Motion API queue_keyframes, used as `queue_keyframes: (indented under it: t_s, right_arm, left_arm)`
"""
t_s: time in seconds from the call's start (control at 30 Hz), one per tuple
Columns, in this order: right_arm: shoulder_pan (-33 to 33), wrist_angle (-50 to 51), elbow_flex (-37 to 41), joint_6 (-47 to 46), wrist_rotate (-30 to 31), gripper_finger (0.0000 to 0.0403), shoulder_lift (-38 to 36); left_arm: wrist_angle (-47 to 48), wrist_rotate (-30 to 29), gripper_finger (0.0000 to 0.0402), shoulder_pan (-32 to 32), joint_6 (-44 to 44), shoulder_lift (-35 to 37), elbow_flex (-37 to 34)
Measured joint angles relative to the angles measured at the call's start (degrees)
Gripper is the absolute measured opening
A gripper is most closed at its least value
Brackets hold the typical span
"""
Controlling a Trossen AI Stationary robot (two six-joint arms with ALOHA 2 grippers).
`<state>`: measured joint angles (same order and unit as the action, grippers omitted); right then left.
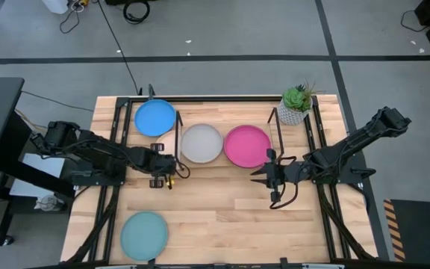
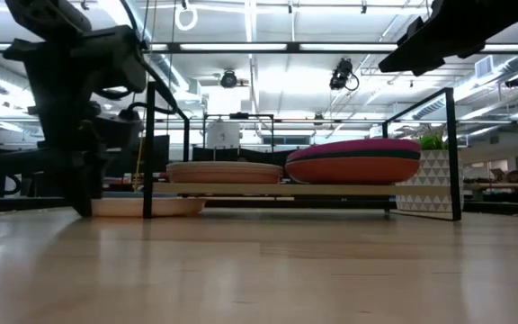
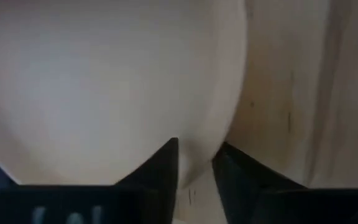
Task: Place and stack plates onto a shelf
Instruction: Stack the white plate on top of the gray plate on the shelf
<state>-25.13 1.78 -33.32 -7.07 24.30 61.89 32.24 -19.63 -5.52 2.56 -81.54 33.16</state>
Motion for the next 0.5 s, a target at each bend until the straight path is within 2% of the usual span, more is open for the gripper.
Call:
queue_keyframes:
  t_s: [0.17,0.3,0.5]
  right_arm:
    - [0.0,0.0,0.0,-1.4,0.1,0.0095,0.0]
    - [0.0,0.1,0.0,-1.3,0.1,0.0095,0.0]
    - [0.0,0.2,0.0,-0.6,0.2,0.0095,0.0]
  left_arm:
    - [0.6,0.2,0.0018,0.1,-2.1,-0.4,1.0]
    - [8.1,3.6,0.0017,-0.7,2.1,-0.2,5.3]
    - [20.7,10.7,0.0016,-3.2,13.8,-0.1,15.3]
